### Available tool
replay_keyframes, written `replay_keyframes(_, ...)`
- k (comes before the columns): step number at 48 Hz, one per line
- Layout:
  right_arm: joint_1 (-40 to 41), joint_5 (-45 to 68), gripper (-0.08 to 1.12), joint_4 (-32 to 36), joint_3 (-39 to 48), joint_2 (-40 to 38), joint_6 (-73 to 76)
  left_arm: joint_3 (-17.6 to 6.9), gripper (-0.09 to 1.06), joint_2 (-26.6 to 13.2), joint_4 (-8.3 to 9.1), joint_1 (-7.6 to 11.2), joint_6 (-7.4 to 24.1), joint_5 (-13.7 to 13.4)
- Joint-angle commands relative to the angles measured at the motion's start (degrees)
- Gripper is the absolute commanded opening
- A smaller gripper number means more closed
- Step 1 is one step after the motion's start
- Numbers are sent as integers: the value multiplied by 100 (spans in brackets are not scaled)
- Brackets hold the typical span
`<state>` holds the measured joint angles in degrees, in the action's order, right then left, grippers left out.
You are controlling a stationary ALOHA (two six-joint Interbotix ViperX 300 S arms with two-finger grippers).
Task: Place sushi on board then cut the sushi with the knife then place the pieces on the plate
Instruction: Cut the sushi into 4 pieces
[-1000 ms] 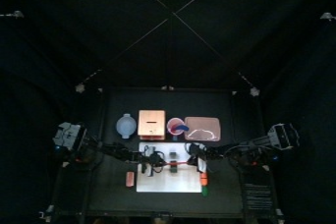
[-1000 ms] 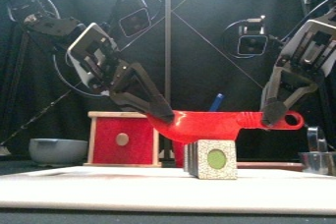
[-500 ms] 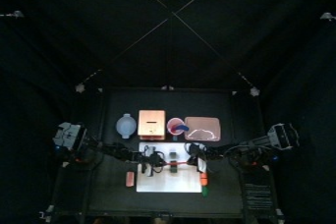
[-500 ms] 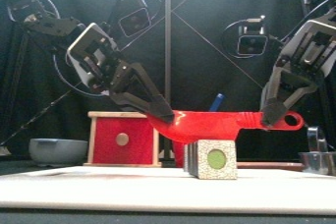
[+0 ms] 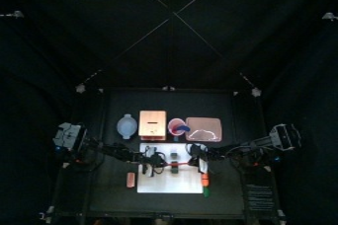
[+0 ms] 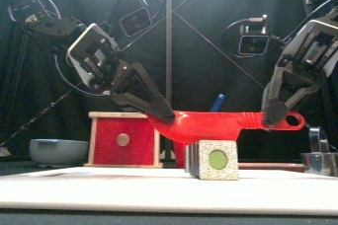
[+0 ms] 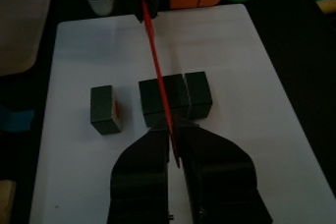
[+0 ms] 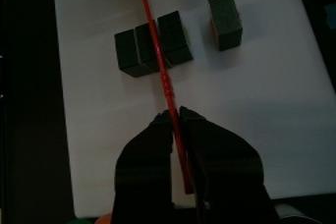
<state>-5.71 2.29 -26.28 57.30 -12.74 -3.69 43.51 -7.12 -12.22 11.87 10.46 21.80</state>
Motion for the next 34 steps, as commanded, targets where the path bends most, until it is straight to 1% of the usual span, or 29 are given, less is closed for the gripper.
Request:
replay_keyframes(1,88,44,39,0,-70,-149,18,-105,44,149,53,18,26,26)
replay_keyframes(19,97,44,39,9,-62,-202,18,-114,44,220,202,0,18,26)
replay_keyframes(34,88,35,39,0,-44,-202,26,-114,44,185,185,-9,0,26)
